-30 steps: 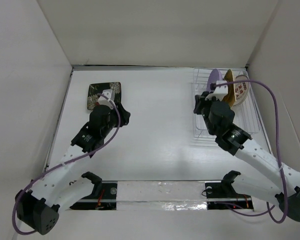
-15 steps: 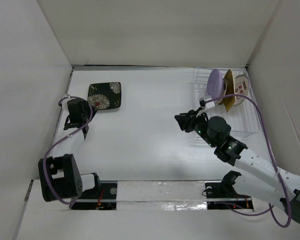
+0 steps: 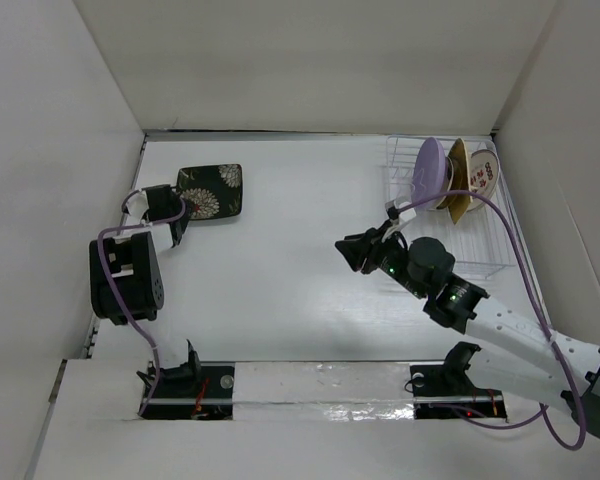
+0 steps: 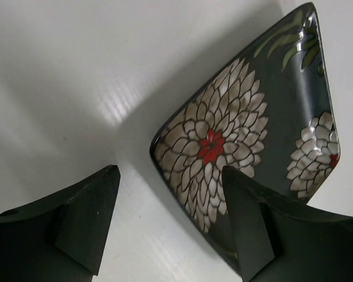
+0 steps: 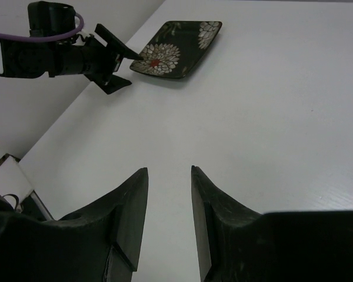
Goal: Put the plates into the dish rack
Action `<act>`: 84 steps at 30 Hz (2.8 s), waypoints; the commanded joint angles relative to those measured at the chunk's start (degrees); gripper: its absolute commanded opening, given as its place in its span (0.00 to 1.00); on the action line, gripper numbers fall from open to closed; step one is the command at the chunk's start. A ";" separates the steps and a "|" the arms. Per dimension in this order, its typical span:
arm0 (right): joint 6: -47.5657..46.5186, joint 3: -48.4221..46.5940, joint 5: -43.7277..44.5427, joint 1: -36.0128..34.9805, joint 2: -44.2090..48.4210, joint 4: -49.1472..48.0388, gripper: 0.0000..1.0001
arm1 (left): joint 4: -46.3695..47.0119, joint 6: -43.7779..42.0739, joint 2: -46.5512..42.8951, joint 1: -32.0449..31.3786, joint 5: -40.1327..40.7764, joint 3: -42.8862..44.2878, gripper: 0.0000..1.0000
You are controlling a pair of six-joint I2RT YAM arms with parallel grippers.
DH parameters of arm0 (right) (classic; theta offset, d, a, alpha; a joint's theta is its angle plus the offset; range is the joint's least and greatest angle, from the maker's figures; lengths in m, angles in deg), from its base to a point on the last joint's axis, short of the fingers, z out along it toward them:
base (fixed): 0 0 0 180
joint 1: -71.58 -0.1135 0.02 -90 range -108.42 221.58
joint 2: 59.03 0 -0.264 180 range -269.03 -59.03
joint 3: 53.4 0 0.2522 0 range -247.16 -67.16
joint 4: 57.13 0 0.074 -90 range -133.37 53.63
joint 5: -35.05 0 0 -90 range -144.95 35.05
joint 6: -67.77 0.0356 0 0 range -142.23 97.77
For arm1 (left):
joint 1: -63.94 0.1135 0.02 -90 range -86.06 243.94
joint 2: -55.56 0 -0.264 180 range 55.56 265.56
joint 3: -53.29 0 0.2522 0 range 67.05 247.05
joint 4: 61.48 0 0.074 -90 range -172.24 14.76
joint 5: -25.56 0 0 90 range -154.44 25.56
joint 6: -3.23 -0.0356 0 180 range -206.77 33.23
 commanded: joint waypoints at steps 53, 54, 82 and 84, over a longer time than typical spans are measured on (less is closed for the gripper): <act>19.52 -29.35 -5.62 2.91 -53.46 -12.60 0.94 | 87.37 23.96 -14.50 0.45 -20.18 -47.54 0.00; 20.57 -29.70 -5.97 2.92 -55.11 -12.69 0.95 | 87.73 24.39 -16.42 0.45 -20.53 -47.89 0.00; 26.73 -30.41 -19.69 5.03 -57.59 -33.34 0.54 | 60.51 24.14 -47.90 0.98 -32.84 -45.17 0.00; 26.56 -30.24 -20.30 5.03 -57.07 -35.18 0.33 | 57.52 22.74 -49.82 0.98 -34.76 -45.26 0.00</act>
